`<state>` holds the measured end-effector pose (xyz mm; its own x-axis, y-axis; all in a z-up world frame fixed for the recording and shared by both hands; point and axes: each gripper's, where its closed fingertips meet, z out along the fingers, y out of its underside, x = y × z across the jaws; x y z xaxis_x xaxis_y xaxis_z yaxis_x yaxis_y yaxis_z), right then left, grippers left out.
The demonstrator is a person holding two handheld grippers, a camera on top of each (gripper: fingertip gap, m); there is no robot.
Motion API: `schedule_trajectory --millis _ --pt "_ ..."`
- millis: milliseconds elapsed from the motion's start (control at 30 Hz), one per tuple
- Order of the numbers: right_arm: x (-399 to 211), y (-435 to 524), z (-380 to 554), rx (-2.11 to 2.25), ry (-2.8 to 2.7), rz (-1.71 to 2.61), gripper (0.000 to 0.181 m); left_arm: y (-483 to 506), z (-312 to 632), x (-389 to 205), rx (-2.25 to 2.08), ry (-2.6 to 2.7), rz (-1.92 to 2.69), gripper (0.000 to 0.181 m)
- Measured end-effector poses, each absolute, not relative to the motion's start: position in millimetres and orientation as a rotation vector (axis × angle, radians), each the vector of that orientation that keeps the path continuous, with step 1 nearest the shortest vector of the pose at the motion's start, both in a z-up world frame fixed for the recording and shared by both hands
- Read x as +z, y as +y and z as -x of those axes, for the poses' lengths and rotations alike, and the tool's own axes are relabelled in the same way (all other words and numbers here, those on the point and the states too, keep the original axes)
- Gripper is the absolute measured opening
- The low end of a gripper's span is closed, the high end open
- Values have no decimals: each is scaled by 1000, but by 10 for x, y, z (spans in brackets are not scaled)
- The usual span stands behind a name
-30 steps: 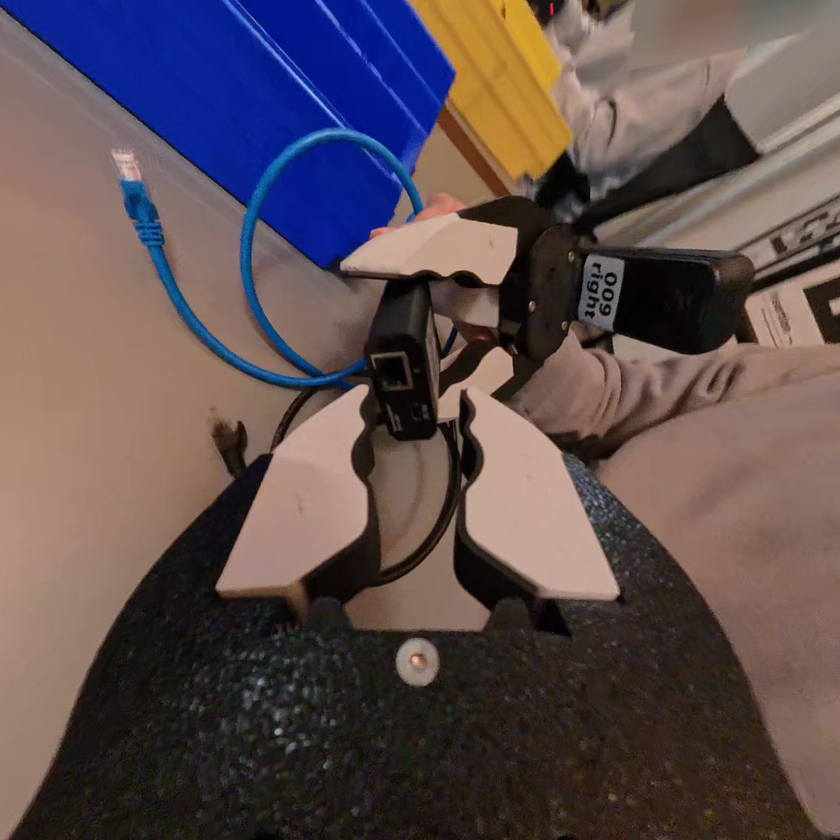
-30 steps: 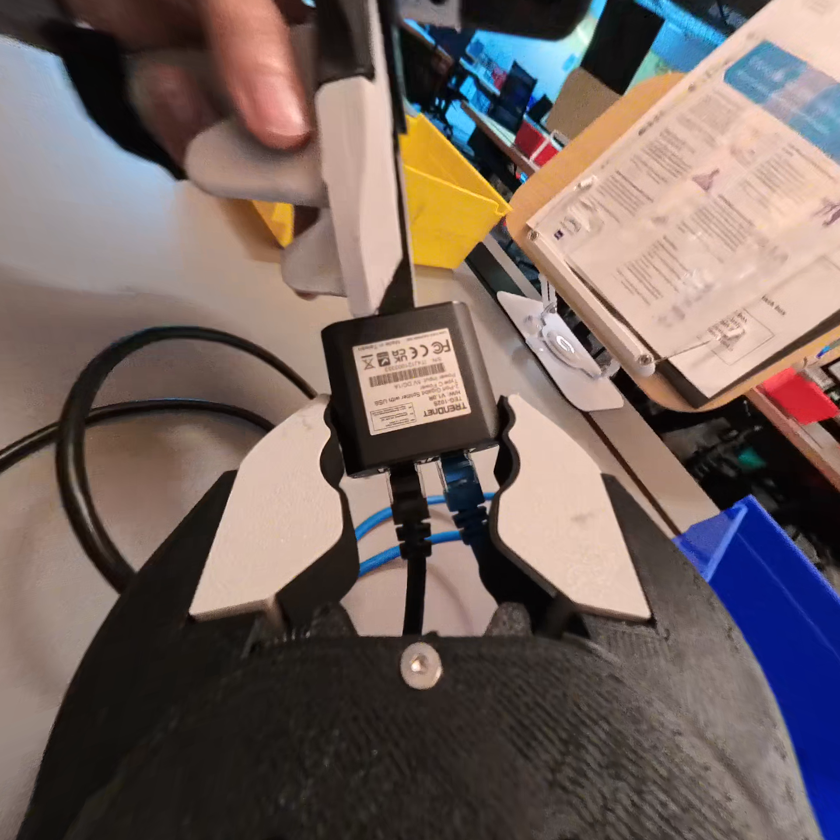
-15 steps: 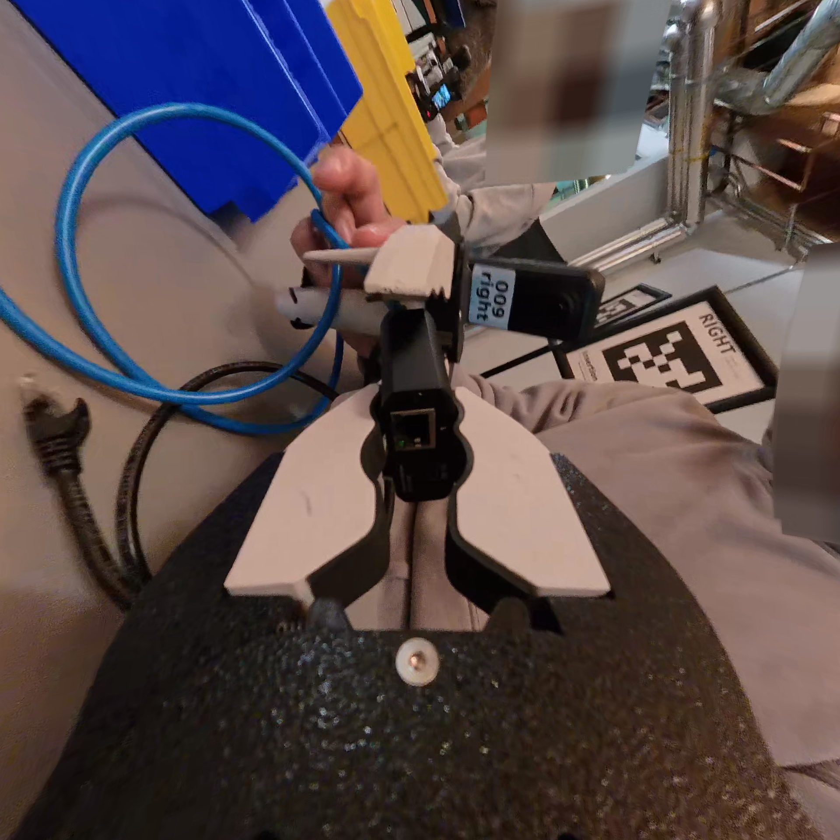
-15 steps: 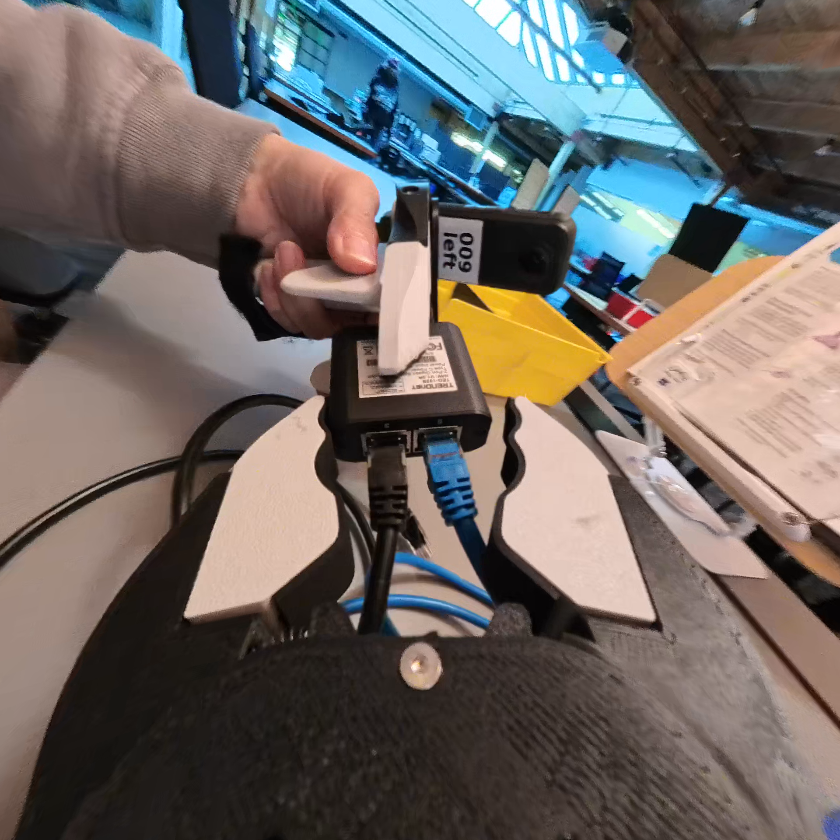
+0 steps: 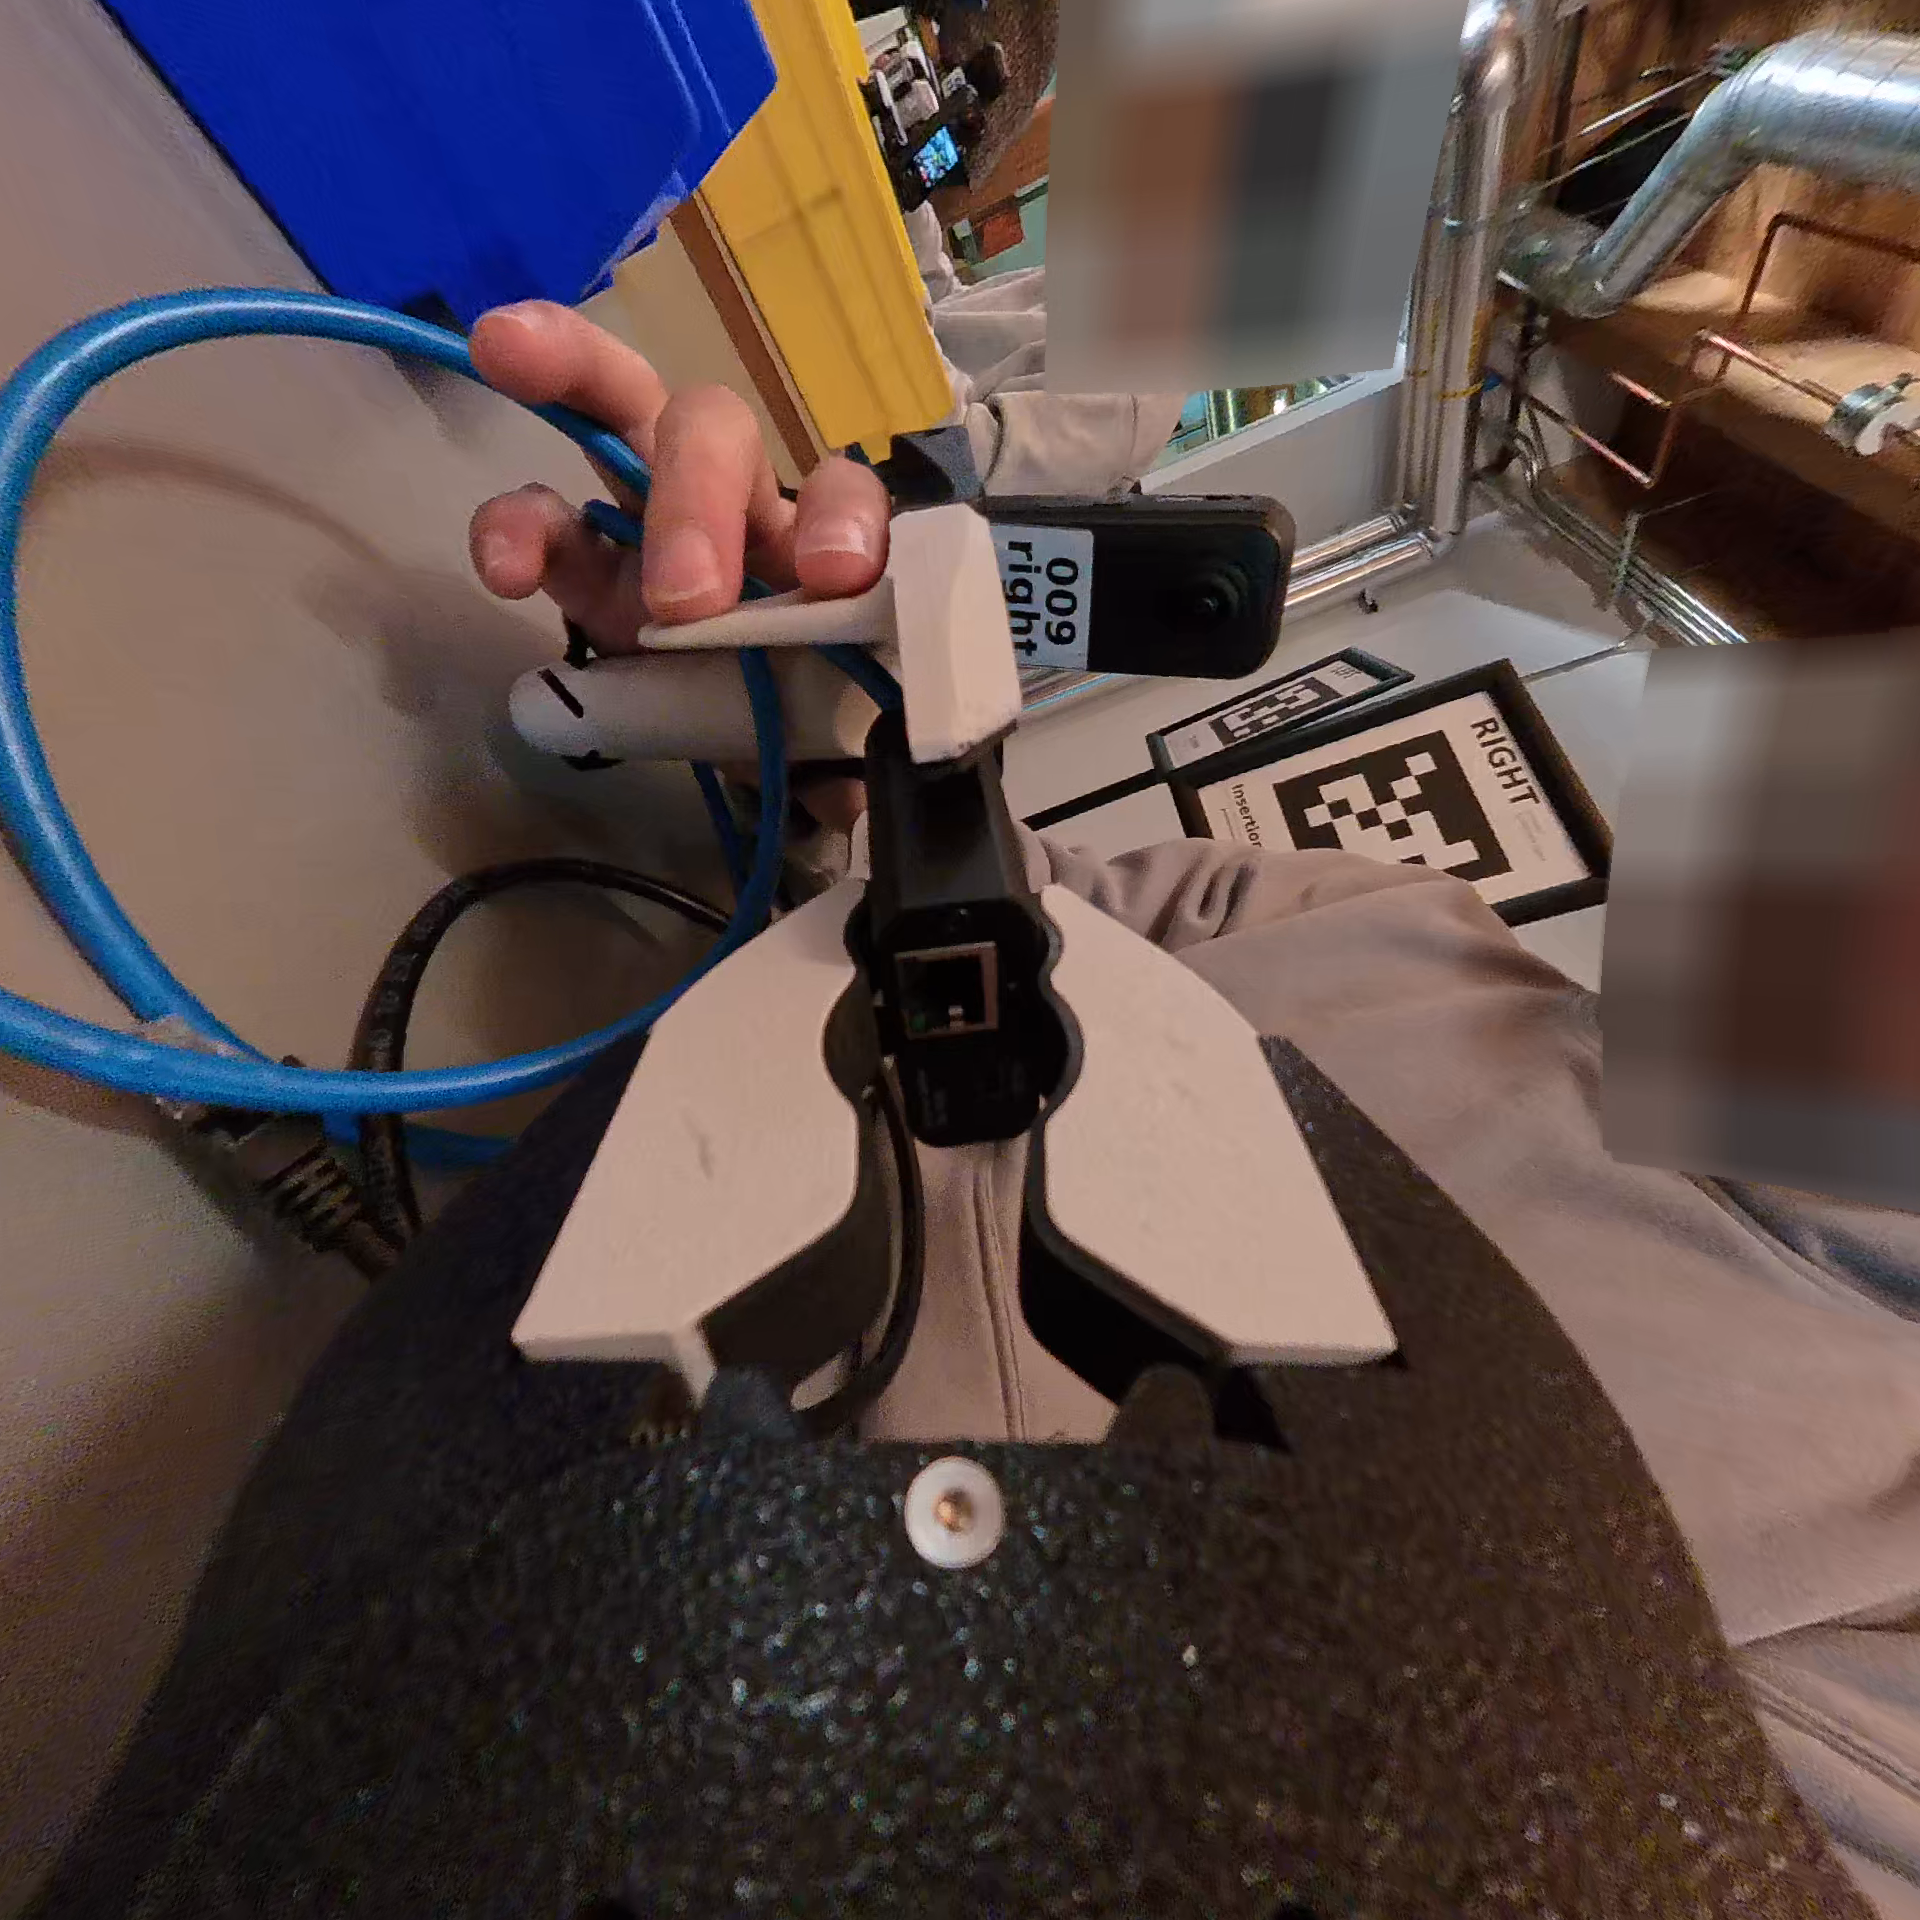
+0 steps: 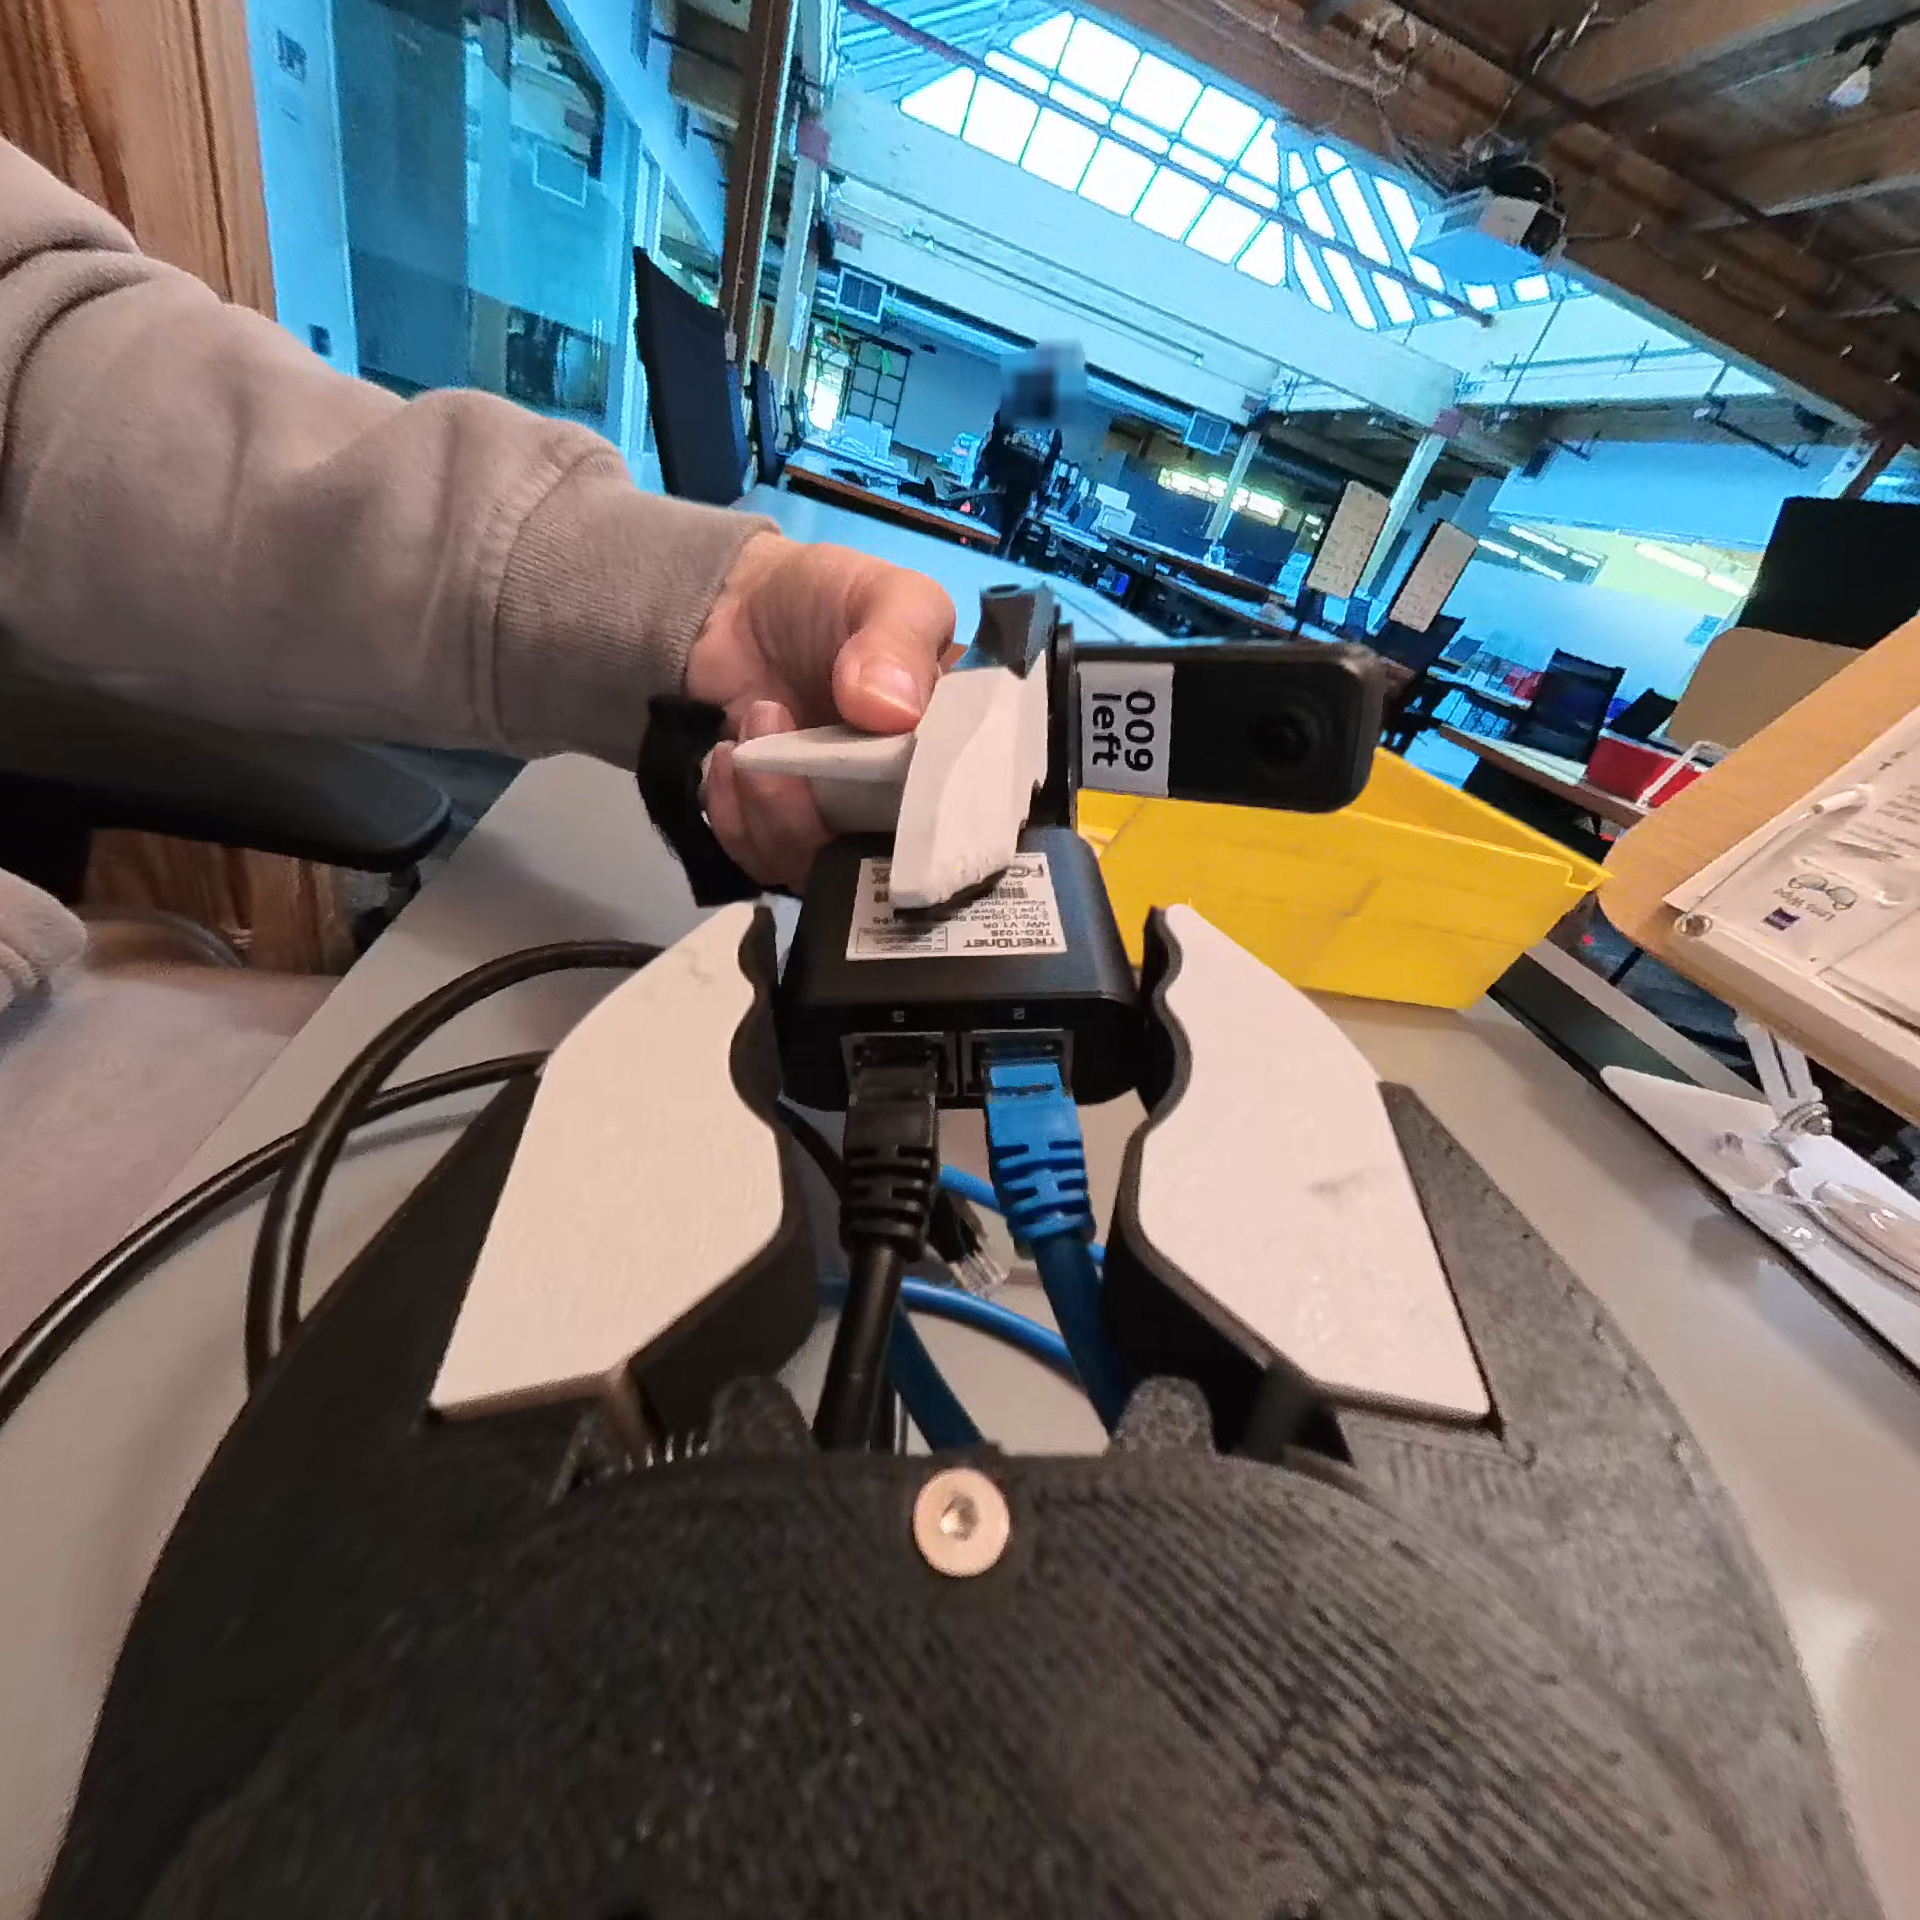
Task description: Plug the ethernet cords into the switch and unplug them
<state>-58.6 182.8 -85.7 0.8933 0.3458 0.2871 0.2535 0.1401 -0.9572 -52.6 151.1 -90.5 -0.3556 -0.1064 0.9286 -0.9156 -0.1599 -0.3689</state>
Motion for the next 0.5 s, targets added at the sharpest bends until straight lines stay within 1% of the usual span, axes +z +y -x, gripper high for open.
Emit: schedule_trajectory --millis 167,267,333,400,500 --pt "-961 1852 517 55 -503 1489 66 1521 468 -962 1573 -1520 -1261 26" --pt "-943 1861 465 60 -465 1491 66 1544 405 -902 1639 -1577 -1274 32" --pt "-886 1825 392 80 -413 1463 65 1654 328 -771 1744 -1676 -1319 34" --pt "-827 1767 314 109 -367 1428 65 1882 261 -522 1886 -1754 -1398 39" --pt "-792 1718 210 108 -327 1407 65 2377 287 -166 2008 -1947 -1545 39"
